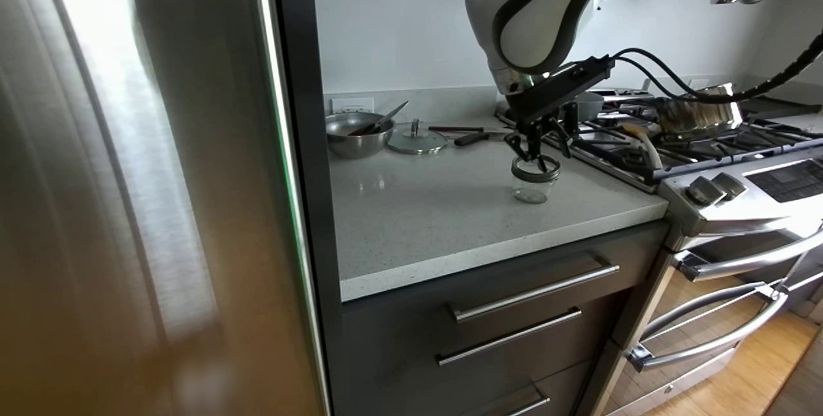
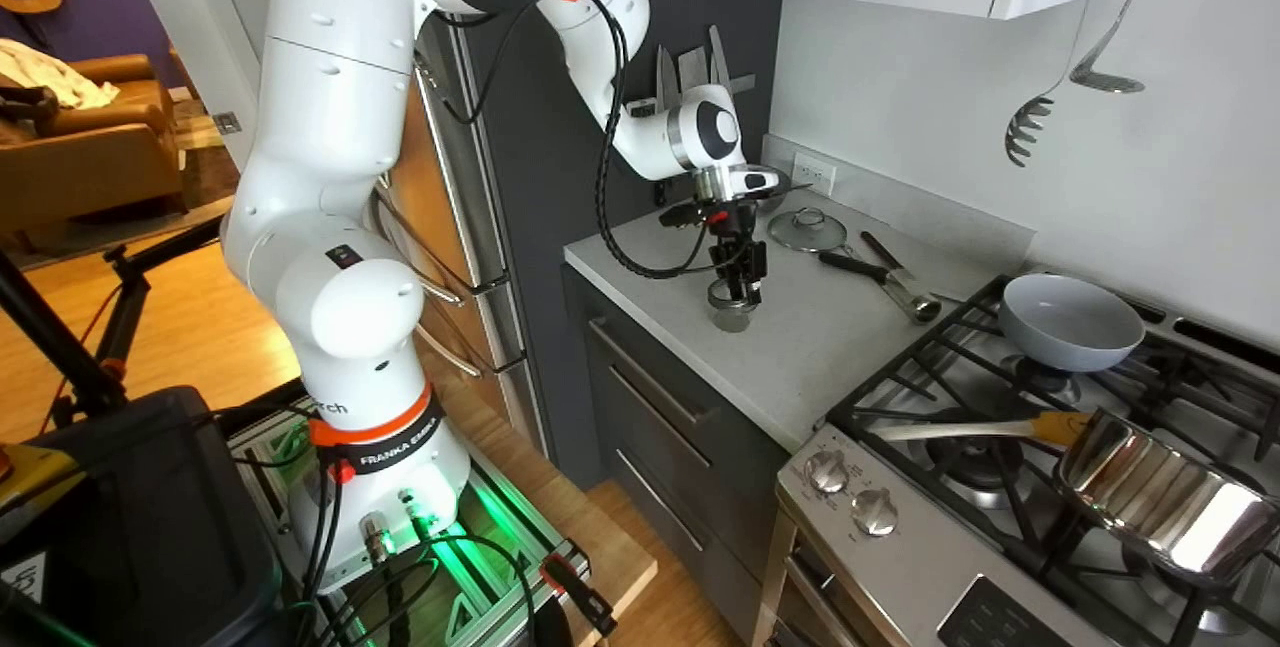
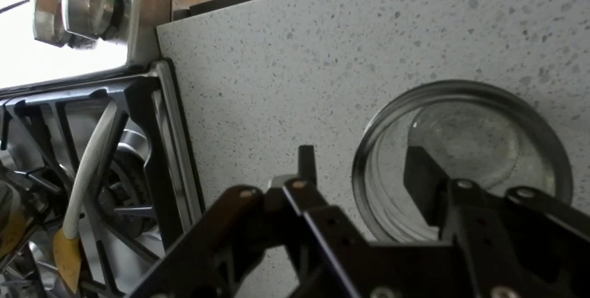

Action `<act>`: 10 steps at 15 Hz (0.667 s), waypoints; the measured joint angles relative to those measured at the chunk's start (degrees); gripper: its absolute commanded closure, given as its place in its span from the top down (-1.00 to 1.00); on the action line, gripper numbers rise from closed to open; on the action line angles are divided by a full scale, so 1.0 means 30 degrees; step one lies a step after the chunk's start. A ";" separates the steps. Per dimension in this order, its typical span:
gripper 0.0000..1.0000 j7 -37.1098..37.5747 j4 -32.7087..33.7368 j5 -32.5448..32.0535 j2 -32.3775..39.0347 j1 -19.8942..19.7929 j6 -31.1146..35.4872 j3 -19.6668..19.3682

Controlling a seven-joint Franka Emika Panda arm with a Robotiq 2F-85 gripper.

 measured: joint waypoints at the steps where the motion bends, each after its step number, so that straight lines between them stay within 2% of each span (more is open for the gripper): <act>1: -0.06 0.0000 0.0000 0.0000 0.0001 0.0002 0.0000 0.0000; 3: 0.02 0.0004 -0.0001 0.0000 0.0001 0.0001 0.0000 -0.0015; 7: -0.01 0.0018 -0.0063 0.0000 -0.0028 -0.0011 0.0268 -0.0152; 10: 0.03 0.0019 -0.0132 0.0000 -0.0064 -0.0020 0.0653 -0.0326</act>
